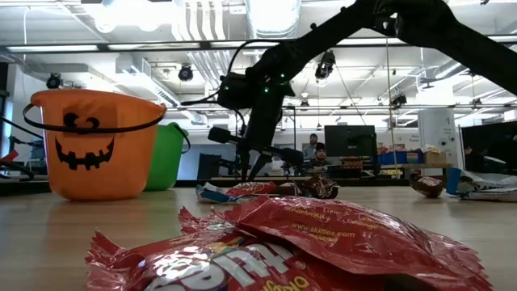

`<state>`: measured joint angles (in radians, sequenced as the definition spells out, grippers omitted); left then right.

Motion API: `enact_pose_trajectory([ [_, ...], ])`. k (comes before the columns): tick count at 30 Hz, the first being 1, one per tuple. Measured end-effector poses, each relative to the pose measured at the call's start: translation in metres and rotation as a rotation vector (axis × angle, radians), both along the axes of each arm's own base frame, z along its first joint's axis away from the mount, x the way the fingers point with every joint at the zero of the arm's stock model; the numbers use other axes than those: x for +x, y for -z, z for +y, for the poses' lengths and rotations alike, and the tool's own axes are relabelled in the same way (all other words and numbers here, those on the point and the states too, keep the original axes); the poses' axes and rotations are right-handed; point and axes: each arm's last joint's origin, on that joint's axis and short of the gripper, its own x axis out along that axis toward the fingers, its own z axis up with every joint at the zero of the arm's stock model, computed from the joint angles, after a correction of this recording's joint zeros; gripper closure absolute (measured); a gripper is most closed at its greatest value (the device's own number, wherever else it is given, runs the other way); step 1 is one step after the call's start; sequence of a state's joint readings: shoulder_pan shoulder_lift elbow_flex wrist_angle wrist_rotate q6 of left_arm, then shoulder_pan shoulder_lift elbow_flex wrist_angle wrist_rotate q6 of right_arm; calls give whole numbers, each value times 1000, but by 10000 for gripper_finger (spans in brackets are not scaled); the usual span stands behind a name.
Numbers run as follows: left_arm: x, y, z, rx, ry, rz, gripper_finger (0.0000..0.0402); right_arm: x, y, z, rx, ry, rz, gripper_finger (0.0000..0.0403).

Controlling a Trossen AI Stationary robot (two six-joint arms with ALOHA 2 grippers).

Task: Organize candy in baskets
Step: Put the white chocolate into the orange bucket

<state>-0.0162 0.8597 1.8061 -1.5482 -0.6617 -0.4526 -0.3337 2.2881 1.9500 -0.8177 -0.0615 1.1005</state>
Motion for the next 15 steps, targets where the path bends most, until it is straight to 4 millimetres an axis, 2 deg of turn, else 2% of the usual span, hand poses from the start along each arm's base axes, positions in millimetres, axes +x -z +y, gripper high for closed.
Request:
enact_pose_trajectory([
  [7, 0, 0, 0, 5, 3, 5, 299, 3, -7, 9, -11, -31, -17, 395],
  [15, 0, 0, 0, 5, 3, 4, 299, 3, -8, 10, -20, -31, -21, 395],
])
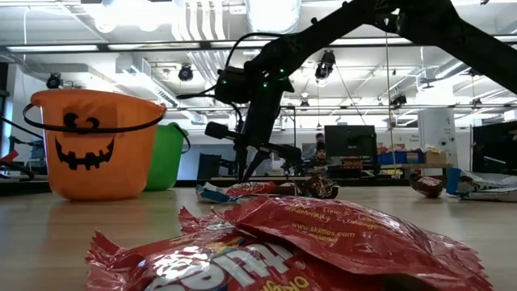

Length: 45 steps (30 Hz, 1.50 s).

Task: Organize candy in baskets
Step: Put the white chocolate into the orange bucket

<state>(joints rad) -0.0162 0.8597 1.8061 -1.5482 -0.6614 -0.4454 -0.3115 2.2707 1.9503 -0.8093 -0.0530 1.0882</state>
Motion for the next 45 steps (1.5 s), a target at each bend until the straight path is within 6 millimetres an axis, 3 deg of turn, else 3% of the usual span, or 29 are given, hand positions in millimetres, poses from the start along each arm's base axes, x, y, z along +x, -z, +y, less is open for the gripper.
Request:
enact_pose_trajectory([
  [11, 0, -1, 0, 0, 0, -9, 299, -4, 9, 1, 18, -1, 28, 395],
  [26, 2, -2, 0, -6, -3, -36, 299, -1, 4, 2, -1, -79, 13, 391],
  [36, 3, -3, -1, -26, 26, -52, 299, -1, 4, 2, -1, -113, 10, 350],
  [45, 3, -3, -1, -28, 29, -52, 299, -1, 4, 2, -1, -119, 8, 269],
])
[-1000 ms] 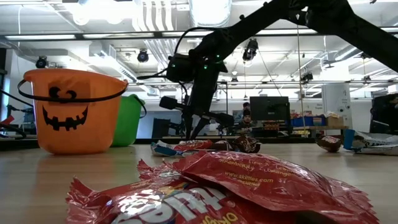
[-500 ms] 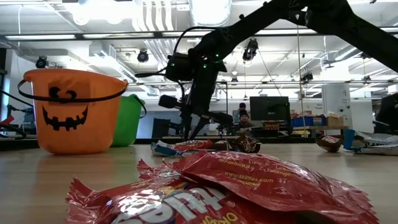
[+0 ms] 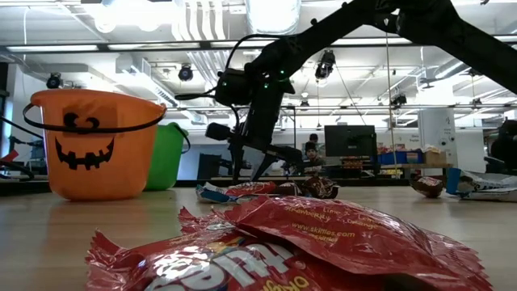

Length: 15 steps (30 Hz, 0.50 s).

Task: Organize candy in baskets
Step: Put the white chocolate into the orange bucket

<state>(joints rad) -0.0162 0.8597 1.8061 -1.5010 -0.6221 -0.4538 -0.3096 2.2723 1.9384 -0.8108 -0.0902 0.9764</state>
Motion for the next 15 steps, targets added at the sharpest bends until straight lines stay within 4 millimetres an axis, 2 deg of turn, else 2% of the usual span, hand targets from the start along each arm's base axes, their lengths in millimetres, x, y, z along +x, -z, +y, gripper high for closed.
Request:
enact_pose_trajectory([
  [8, 0, 0, 0, 0, 0, 0, 299, 4, 0, 12, 22, -25, -14, 215],
  [15, 0, 0, 0, 6, 3, 4, 299, 7, 14, 17, 32, 52, 14, 208],
])
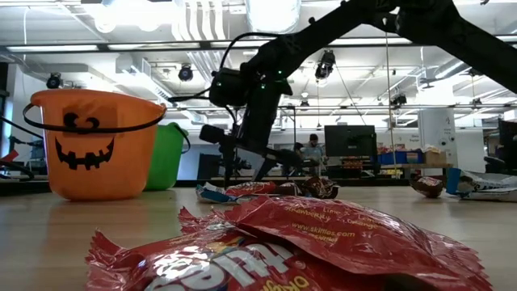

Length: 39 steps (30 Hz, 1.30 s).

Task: Organize candy in baskets
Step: Put the white chocolate into the orange bucket

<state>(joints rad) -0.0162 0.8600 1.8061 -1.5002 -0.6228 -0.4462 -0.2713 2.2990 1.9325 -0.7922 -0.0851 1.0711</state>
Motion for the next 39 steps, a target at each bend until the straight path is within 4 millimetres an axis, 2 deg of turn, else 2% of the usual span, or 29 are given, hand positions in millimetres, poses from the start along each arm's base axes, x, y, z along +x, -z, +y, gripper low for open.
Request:
enact_pose_trajectory([
  [10, 0, -1, 0, 0, -1, -7, 299, 2, 7, -2, -78, 140, 20, 211],
  [17, 0, 0, 0, 1, -1, -6, 299, -3, 16, -6, -141, 210, 52, 230],
  [29, 0, 0, 0, -4, -5, -9, 299, -15, 35, -3, -95, 196, 121, 311],
  [39, 1, -1, 0, -12, 7, -18, 299, -16, 36, -2, -79, 182, 131, 384],
])
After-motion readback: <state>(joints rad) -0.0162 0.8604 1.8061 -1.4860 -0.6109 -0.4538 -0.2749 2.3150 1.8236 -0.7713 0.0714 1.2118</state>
